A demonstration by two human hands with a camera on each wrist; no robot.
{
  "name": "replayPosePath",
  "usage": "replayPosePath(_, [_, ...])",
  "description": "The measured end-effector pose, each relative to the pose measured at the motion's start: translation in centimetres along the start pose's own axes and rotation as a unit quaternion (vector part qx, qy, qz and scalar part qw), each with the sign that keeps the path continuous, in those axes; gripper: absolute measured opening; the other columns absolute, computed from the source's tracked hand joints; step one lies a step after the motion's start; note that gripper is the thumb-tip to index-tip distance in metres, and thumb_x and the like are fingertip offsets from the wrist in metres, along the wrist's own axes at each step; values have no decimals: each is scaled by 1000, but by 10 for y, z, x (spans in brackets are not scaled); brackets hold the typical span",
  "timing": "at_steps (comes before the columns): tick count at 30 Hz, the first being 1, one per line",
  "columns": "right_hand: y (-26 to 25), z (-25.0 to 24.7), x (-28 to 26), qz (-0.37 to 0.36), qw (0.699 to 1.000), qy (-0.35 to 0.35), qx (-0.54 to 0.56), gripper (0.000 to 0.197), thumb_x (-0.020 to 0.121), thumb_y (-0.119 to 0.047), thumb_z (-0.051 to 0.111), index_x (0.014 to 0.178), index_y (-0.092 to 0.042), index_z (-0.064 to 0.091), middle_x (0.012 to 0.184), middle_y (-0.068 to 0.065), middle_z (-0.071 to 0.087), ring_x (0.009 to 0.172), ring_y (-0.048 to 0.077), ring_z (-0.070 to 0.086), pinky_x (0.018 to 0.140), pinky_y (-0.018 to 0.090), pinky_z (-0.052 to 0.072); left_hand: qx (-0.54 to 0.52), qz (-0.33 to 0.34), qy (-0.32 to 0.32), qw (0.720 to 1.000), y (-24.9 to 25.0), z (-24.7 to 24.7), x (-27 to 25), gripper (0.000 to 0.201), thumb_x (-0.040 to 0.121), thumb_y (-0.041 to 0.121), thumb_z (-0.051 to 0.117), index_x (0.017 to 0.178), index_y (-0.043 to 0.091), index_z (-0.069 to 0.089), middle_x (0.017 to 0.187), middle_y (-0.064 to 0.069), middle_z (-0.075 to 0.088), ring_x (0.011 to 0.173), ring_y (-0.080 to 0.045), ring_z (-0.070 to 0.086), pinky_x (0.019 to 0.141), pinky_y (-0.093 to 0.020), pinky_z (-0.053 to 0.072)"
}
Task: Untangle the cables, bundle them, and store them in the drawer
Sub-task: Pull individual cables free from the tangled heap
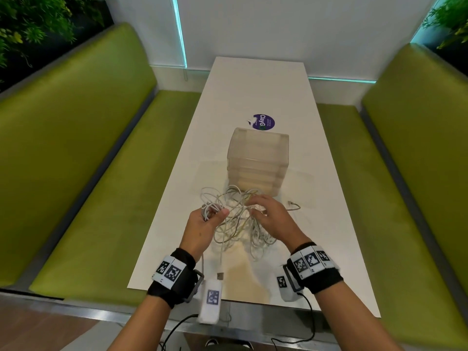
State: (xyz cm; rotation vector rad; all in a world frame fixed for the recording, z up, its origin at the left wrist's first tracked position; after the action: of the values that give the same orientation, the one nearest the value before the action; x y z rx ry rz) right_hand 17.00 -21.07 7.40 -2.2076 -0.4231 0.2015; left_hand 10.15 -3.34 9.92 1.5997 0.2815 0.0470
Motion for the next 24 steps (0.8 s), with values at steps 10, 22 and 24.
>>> replayPosePath(10, [-44, 2, -40, 3, 965, -198, 170, 49, 76, -21, 79, 121, -29, 62, 116, -11, 66, 104, 11, 64, 98, 41, 49, 151, -43, -296, 942, -20, 17, -33, 20, 80, 22, 74, 73, 10, 61, 64, 2, 47, 62, -11, 42, 60, -23, 32])
replayPosePath(22, [-30, 24, -75, 73, 947, -150, 273, 29, 78, 3, 71, 104, -9, 63, 78, 6, 62, 69, 23, 68, 68, 35, 57, -55, -93, -162, 981, -45, -5, -44, 28, 93, 33, 48, 90, 9, 62, 59, 5, 40, 51, -9, 35, 55, -27, 25])
replayPosePath(24, [-32, 34, -78, 77, 945, -145, 283, 46, 77, 4, 71, 117, -14, 61, 83, 7, 64, 73, 23, 68, 71, 35, 58, -43, -85, -187, 978, -44, 0, -48, 33, 92, 37, 48, 93, 10, 66, 62, -4, 45, 56, -18, 41, 57, -29, 29])
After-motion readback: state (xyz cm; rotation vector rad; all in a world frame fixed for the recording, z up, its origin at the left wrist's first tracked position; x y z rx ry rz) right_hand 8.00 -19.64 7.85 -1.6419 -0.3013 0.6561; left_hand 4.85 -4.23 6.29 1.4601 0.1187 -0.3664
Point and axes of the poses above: each hand's wrist, its own x-axis towards the middle knuckle, its own z-axis out of the palm, y = z × x, the point moved 4 cm from there along x, towards the middle knuckle
